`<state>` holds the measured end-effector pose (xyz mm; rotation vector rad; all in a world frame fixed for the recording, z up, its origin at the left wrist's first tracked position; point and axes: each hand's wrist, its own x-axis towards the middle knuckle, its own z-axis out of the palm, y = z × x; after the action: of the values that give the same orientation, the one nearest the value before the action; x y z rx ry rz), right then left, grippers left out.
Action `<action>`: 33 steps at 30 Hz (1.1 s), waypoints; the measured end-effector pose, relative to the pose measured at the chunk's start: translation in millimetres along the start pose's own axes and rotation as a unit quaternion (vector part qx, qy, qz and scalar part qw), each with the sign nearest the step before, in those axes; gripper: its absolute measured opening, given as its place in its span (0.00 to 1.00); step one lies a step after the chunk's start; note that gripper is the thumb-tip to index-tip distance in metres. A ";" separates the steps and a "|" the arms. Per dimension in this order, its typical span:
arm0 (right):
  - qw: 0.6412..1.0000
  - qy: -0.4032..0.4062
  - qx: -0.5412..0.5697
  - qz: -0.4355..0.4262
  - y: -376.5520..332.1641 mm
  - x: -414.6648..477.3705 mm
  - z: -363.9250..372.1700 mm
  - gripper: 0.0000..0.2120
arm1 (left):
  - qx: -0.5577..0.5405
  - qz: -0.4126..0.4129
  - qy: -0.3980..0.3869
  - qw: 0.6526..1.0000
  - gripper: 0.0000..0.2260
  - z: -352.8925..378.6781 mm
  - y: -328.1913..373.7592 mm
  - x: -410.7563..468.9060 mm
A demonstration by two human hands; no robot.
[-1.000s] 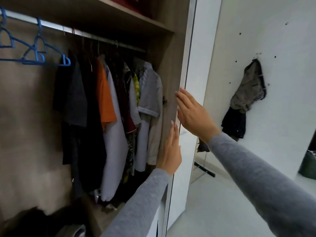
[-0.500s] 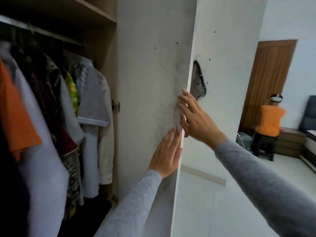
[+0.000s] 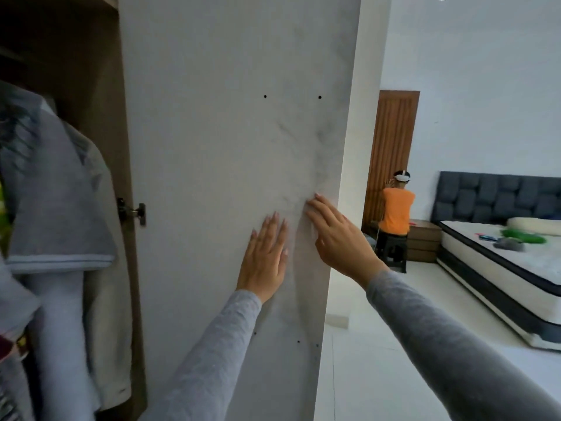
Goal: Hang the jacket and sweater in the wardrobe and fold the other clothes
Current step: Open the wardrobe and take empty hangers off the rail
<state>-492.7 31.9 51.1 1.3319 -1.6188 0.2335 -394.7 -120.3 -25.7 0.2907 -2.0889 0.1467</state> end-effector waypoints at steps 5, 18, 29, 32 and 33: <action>0.998 -0.050 -0.009 0.039 1.1 7.9 22.4 0.33 | 0.038 -0.003 -0.018 0.999 0.25 7.1 -29.3 23.0; 0.995 -0.063 -0.009 0.080 -11.0 26.0 80.9 0.33 | 0.138 -0.007 -0.033 0.990 0.27 14.4 -69.2 40.2; 0.994 -0.054 -0.002 0.100 -17.2 19.1 93.1 0.31 | 0.187 -0.006 -0.085 0.979 0.28 0.5 -66.5 41.2; 0.993 -0.043 0.016 0.105 -19.0 20.2 97.5 0.31 | 0.191 -0.017 -0.124 0.974 0.28 -10.3 -65.5 44.3; 0.993 -0.040 0.017 0.106 -18.6 20.3 99.0 0.32 | 0.188 -0.019 -0.133 0.973 0.28 -12.2 -65.3 45.3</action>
<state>-530.2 -54.5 10.0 1.2078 -1.8324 0.3417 -389.4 -187.3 18.6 0.6075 -2.3112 0.5083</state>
